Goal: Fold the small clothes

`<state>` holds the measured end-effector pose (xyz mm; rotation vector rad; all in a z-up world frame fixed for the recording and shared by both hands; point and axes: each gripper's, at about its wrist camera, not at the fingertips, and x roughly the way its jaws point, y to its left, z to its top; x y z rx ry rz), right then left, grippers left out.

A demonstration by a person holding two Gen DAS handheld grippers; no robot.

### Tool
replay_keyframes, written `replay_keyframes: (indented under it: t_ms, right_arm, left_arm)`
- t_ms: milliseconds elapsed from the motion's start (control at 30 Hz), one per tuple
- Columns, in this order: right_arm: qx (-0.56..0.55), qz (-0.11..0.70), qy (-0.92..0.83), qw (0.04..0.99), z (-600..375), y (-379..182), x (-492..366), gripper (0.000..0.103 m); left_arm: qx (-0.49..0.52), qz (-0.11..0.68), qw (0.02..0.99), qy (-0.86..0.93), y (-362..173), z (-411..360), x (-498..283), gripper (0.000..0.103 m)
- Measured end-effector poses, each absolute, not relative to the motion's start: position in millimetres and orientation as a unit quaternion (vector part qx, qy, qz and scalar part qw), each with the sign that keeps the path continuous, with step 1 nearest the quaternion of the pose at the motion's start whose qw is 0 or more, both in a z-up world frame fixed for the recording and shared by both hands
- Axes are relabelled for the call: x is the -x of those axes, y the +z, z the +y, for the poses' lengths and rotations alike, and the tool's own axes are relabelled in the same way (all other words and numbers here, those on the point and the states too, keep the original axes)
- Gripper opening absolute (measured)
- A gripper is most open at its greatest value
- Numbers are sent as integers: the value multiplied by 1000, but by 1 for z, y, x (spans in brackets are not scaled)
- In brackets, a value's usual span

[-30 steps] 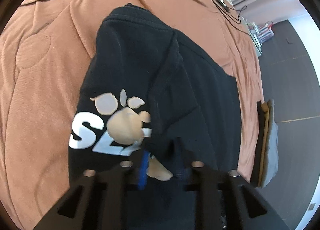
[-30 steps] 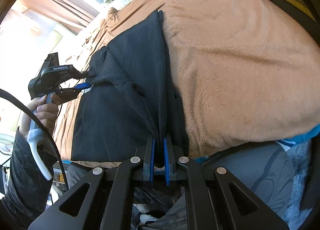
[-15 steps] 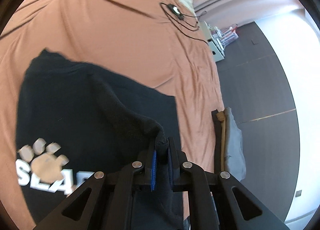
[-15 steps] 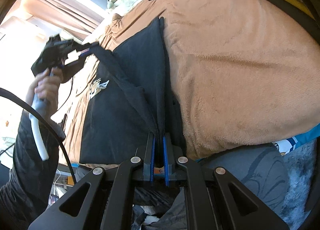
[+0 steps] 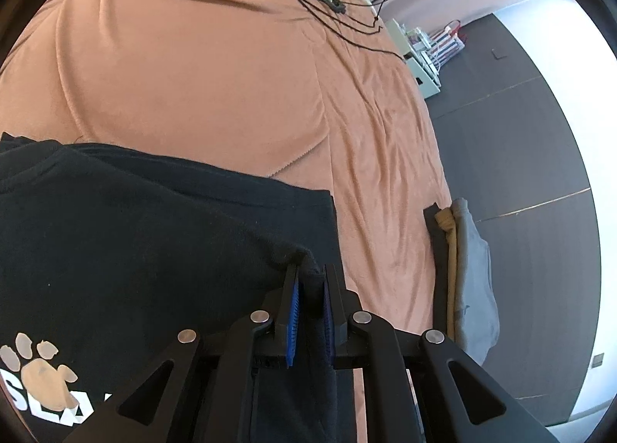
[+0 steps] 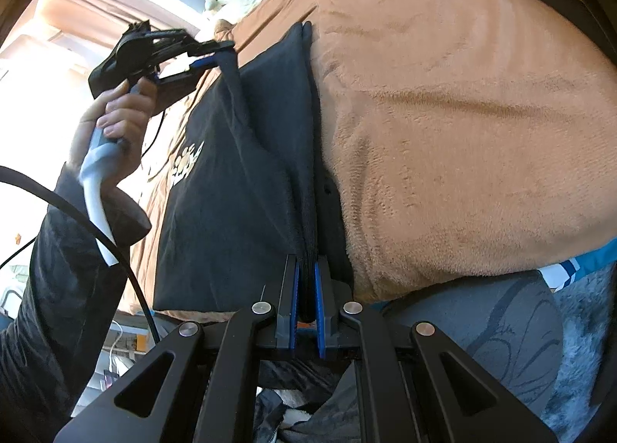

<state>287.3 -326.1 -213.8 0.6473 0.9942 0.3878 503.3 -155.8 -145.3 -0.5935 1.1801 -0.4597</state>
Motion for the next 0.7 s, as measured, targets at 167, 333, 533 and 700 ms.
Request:
replay_keyframes:
  t_ms: [167, 333, 533, 700]
  right_arm:
    - [-295, 468, 184, 813, -323, -206, -291, 16]
    - [-296, 462, 195, 813, -321, -204, -293, 31]
    - [-289, 454, 186, 822, -323, -197, -290, 31]
    - [-284, 451, 173, 828, -327, -193, -291, 36]
  left_arm:
    - [288, 532, 770, -202, -146, -137, -495, 56]
    - [287, 535, 773, -183, -147, -104, -482, 57]
    - [280, 531, 784, -159, -145, -58, -459, 57]
    - [287, 530, 785, -141, -148, -25, -437, 57]
